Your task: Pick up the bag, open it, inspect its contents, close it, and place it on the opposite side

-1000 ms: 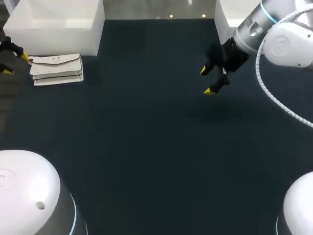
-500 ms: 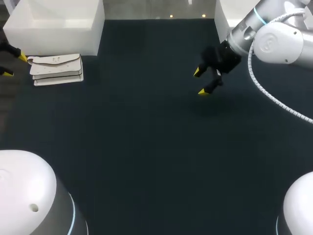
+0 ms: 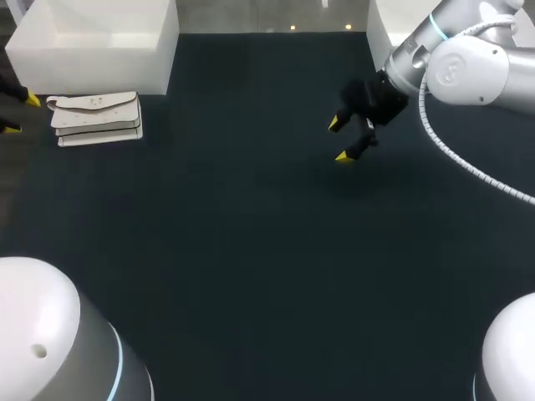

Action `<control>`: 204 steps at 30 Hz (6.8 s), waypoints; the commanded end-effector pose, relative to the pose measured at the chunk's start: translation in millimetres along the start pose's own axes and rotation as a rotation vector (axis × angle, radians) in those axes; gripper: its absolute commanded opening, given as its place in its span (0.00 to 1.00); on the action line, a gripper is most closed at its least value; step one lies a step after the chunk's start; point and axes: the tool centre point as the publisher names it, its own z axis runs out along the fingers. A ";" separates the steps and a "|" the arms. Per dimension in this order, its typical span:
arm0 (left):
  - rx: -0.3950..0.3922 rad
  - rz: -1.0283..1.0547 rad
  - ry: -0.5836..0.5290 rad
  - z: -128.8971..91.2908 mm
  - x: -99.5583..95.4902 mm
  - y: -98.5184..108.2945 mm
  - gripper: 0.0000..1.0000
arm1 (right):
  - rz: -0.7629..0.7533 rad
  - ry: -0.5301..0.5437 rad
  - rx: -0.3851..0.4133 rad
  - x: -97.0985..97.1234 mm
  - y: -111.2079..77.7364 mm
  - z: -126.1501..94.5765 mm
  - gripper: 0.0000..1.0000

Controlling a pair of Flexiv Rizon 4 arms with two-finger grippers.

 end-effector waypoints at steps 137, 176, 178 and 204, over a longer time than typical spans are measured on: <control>-0.596 -0.017 0.202 107.9 61.4 77.9 0.20 | -0.001 0.003 -0.001 -0.7 -0.2 0.3 1.00; -0.274 -0.009 0.115 121.1 62.5 85.0 0.04 | -0.001 0.003 -0.001 -0.7 -0.2 0.3 1.00; -0.267 -0.007 0.118 121.0 63.2 85.6 0.00 | -0.001 0.003 -0.001 -0.7 -0.2 0.3 1.00; -0.437 0.202 0.114 172.6 132.4 114.1 0.00 | -0.001 0.003 -0.001 -0.7 -0.2 0.3 1.00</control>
